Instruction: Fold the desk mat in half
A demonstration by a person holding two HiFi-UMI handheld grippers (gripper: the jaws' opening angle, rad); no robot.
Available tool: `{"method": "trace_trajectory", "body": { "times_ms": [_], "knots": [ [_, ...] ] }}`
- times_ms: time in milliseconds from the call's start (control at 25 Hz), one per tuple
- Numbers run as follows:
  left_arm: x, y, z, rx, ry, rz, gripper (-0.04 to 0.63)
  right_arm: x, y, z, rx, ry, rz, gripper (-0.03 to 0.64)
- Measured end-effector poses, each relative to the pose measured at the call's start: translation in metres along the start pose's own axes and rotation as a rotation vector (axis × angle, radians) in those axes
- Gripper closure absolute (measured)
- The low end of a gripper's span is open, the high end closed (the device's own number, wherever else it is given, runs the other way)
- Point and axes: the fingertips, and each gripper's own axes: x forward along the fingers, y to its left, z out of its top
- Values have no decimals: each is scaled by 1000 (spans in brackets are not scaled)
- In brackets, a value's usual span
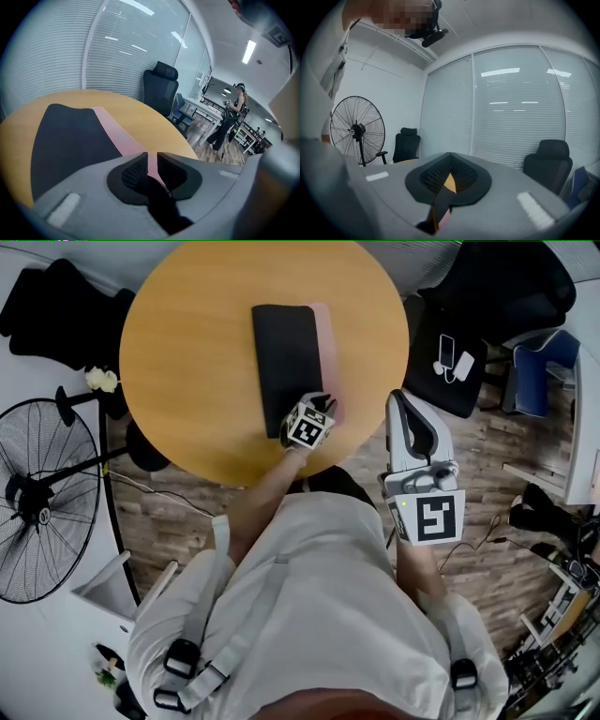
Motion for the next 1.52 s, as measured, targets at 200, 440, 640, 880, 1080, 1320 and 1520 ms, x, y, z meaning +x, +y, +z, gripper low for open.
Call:
{"method": "trace_trajectory", "body": {
  "times_ms": [200,440,640,880,1080,1320,1520],
  "knots": [
    [-9,-1,8,-16,-20,0,525,2,0,1,3,-1,-2,612],
    [-30,2,29,-25,-85,17,525,5,3,1,5,-5,1,612],
    [-46,4,45,-21,-132,31,525,7,8,5,3,-12,8,612],
    [-74,2,69,-32,-209,36,525,7,15,8,1,-18,16,612],
    [-103,5,96,-14,-290,57,525,8,20,10,1,-23,20,612],
    [-139,-2,125,9,-368,62,525,7,24,15,-2,-33,22,612],
    [-169,-11,151,28,-447,65,525,7,26,19,-3,-37,29,612]
  ]
}}
